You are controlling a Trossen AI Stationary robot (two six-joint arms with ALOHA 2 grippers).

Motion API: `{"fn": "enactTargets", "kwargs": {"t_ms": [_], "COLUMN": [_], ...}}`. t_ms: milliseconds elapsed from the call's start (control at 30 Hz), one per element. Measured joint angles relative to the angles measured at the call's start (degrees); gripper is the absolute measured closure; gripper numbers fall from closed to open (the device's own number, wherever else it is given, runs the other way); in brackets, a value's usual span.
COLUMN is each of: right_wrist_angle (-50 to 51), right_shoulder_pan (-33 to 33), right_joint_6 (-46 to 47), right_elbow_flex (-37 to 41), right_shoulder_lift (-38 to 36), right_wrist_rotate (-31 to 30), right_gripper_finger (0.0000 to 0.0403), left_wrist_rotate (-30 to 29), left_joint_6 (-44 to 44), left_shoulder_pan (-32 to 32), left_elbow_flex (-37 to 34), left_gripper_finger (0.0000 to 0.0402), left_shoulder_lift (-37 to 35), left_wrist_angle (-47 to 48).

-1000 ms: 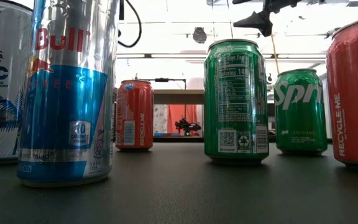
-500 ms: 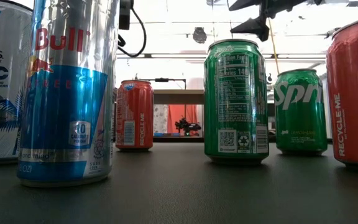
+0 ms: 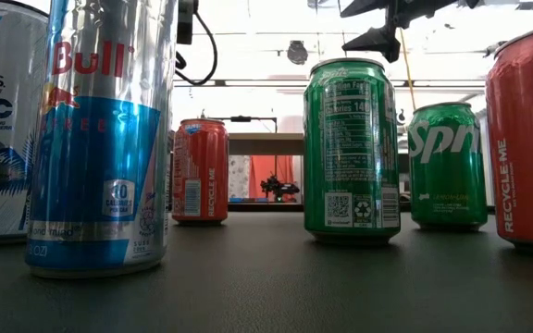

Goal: Place canned beverage on shelf
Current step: Put the top left white soda can on the shelf

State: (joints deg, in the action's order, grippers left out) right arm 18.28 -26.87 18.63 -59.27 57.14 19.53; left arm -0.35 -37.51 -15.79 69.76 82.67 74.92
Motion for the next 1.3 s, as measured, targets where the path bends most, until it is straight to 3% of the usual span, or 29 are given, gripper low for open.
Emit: {"fn": "enactTargets", "kwargs": {"t_ms": [300,467,867,1100,1300], "right_wrist_angle": [0.0,0.0,-1.48,-9.28,-15.36], "right_shoulder_pan": [0.0,0.0,1.81,5.46,7.52], "right_joint_6": [0.0,0.0,0.28,5.07,7.05], "right_elbow_flex": [0.0,0.0,0.0,-0.02,-0.7], "right_shoulder_lift": [0.0,0.0,0.0,1.38,5.3], "right_wrist_rotate": [0.0,0.0,0.23,0.2,-0.14], "right_gripper_finger": [0.0124,0.0124,0.0124,0.0124,0.0124], "left_wrist_rotate": [1.47,2.25,6.31,7.42,7.81], "left_joint_6": [2.44,6.48,20.06,29.1,31.85], "left_shoulder_pan": [0.03,0.04,0.48,0.59,1.09], "left_elbow_flex": [0.35,3.93,19.12,29.13,32.8], "left_gripper_finger": [0.0159,0.0159,0.0159,0.0159,0.0159], "left_shoulder_lift": [-0.98,-1.05,-1.05,-1.05,-1.05], "left_wrist_angle": [2.33,4.91,11.83,12.63,12.6]}}
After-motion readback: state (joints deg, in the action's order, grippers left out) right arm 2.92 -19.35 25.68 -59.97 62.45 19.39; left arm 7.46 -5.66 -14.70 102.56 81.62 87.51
